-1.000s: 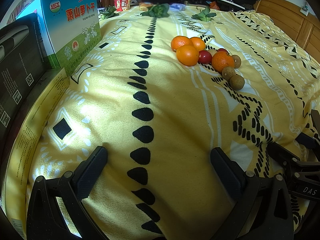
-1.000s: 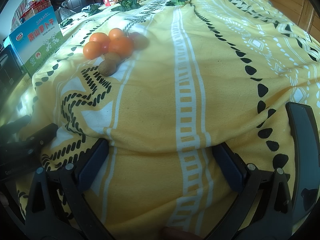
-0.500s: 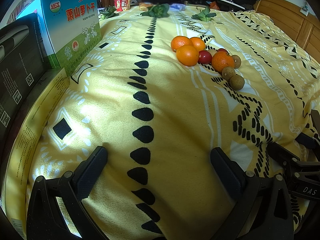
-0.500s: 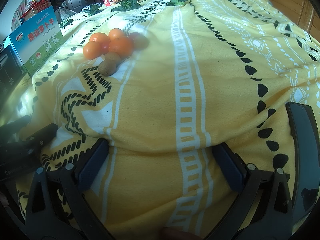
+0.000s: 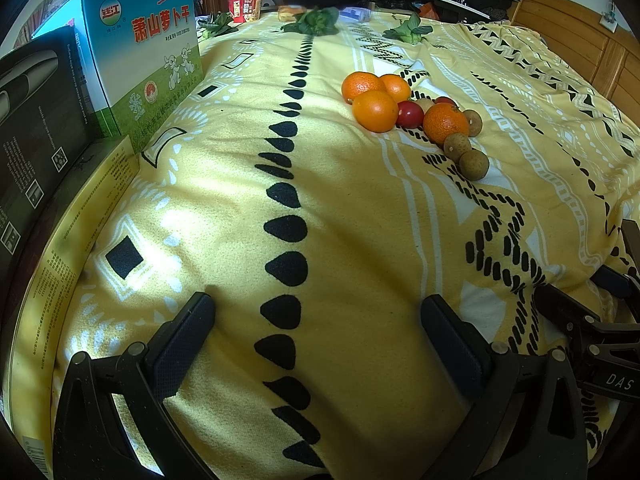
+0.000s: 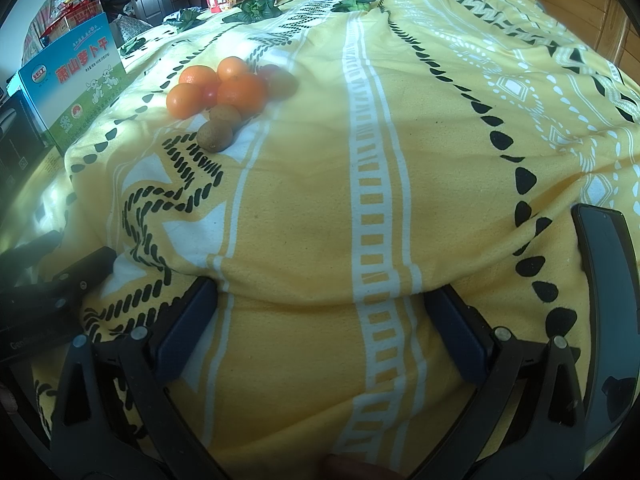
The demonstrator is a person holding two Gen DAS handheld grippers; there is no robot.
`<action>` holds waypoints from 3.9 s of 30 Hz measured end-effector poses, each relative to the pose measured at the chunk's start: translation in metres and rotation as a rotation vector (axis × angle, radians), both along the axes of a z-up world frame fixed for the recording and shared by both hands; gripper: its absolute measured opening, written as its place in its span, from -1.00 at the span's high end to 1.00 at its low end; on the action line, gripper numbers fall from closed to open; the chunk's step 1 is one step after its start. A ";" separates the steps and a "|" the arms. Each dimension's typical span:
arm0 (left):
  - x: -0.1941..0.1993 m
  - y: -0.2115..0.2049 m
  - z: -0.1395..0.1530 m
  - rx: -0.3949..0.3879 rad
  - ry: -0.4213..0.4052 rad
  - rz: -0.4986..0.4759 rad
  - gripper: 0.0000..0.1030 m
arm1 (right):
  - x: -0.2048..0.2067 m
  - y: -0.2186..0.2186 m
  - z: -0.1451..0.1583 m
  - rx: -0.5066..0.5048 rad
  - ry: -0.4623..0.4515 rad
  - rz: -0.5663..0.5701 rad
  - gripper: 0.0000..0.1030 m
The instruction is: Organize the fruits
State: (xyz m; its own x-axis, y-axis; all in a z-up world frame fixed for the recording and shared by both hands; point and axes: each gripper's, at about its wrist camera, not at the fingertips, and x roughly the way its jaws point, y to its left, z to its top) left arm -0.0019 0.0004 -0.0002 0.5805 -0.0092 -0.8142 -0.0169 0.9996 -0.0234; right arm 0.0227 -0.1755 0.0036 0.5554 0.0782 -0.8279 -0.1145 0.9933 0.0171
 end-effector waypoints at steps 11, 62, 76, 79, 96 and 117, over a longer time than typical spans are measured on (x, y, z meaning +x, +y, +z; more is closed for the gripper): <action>0.000 0.000 0.000 0.000 0.000 0.000 -1.00 | 0.000 0.000 0.000 0.000 0.000 0.000 -1.00; -0.003 0.000 -0.002 -0.002 0.000 0.000 -1.00 | -0.005 0.000 0.002 -0.003 -0.014 -0.001 -1.00; -0.003 0.000 -0.002 -0.002 0.000 0.000 -1.00 | -0.004 0.000 0.001 -0.010 -0.012 -0.002 -1.00; -0.002 0.000 -0.002 -0.002 0.000 0.000 -1.00 | -0.004 0.000 0.001 -0.011 -0.012 -0.002 -1.00; -0.003 0.000 -0.002 -0.003 0.000 0.000 -1.00 | -0.003 0.002 0.001 -0.018 -0.011 -0.002 -1.00; -0.002 0.000 -0.002 -0.003 0.000 0.000 -1.00 | -0.003 0.002 0.001 -0.018 -0.011 -0.002 -1.00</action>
State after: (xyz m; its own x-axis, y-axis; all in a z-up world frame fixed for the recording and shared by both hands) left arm -0.0042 0.0005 -0.0021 0.5806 -0.0118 -0.8141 -0.0166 0.9995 -0.0263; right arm 0.0195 -0.1732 0.0041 0.5646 0.0625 -0.8230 -0.1124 0.9937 -0.0017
